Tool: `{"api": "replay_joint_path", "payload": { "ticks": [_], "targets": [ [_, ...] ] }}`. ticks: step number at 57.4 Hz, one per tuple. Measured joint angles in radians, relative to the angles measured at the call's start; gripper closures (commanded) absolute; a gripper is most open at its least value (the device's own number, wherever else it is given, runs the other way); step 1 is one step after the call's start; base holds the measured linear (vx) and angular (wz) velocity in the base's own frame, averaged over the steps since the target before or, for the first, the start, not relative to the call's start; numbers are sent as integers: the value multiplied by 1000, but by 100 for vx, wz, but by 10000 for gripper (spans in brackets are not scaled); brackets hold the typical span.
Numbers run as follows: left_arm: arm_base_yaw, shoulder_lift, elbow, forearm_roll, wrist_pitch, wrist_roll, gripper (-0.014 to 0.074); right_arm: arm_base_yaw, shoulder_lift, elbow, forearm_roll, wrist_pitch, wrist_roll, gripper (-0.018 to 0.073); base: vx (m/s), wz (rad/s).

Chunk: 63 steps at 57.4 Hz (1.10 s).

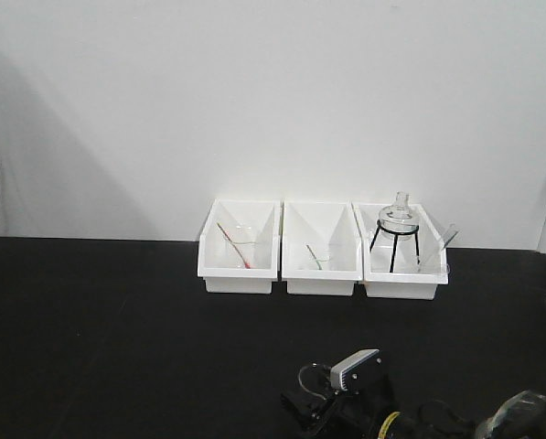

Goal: Pick beaker and place in left cabinet
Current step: 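Lift the beaker with the right gripper and pull it back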

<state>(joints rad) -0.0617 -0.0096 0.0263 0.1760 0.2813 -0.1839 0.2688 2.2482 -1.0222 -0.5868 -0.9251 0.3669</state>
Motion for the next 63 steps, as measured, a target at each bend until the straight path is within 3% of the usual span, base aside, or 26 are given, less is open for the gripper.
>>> {"api": "replay_joint_path", "payload": {
  "ticks": [9,23,47,63],
  "targets": [
    [0,0,0,0,0,0,593,0,-96,5,-138,120,111,340,0,0],
    [0,0,0,0,0,0,593,0,-286,5,-291,136,283,337,0,0],
    [0,0,0,0,0,0,593,112,-544,6,-324,319,332,331,0,0],
    [0,0,0,0,0,0,593,115,-548,10,-324,329,332,331,0,0]
  ]
}}
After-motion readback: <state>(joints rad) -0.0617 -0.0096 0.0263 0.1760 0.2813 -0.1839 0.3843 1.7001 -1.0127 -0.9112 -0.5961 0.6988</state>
